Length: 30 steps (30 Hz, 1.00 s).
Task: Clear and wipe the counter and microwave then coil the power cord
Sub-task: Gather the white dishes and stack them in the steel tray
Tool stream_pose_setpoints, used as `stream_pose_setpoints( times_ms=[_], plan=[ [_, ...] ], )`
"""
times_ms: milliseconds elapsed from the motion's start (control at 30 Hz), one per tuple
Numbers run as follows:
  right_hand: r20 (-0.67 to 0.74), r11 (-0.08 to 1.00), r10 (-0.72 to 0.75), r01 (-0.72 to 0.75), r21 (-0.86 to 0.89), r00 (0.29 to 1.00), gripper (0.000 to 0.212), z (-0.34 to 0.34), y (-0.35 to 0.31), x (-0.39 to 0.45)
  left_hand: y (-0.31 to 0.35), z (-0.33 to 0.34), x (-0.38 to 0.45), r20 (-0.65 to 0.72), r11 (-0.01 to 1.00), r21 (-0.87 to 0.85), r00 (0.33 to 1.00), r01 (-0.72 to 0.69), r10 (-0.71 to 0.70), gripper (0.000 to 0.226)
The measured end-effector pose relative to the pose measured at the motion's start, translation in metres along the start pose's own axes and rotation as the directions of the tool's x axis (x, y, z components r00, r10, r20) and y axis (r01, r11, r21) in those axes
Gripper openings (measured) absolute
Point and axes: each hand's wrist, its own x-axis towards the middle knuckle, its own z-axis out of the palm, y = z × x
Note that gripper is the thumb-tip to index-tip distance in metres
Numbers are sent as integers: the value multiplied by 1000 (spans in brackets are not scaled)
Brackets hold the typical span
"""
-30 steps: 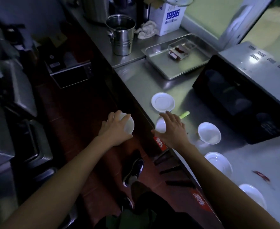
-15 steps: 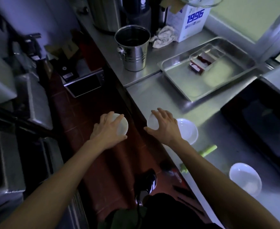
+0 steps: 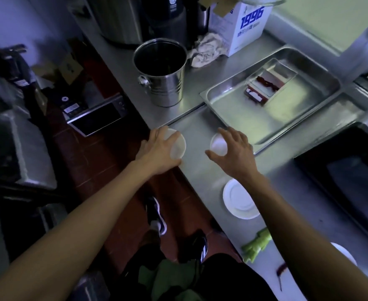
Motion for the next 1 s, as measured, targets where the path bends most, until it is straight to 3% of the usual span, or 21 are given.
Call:
stream_pose_setpoints(
  times_ms=[233, 367, 600, 767, 1000],
  plan=[
    [-101, 975, 218, -211, 74, 971, 80, -7, 12, 56, -2, -8, 109, -3, 978, -32, 978, -207, 207, 85],
    [-163, 909, 405, -377, 180, 900, 79, -13, 14, 83, 5, -23, 174, -33, 933, 25, 933, -358, 359, 88],
    [-225, 795, 604, -559, 235, 765, 78, -11, 22, 85, 49, -32, 245, 87, 841, 0, 837, -542, 540, 87],
    [-258, 767, 642, -607, 210, 722, 77, -14, 35, 86, 92, -19, 279, 136, 776, 45, 773, -630, 620, 87],
    [-266, 803, 595, -570, 173, 758, 79, -17, 65, 95, 129, 2, 303, 202, 734, 114, 739, -670, 643, 91]
  ],
)
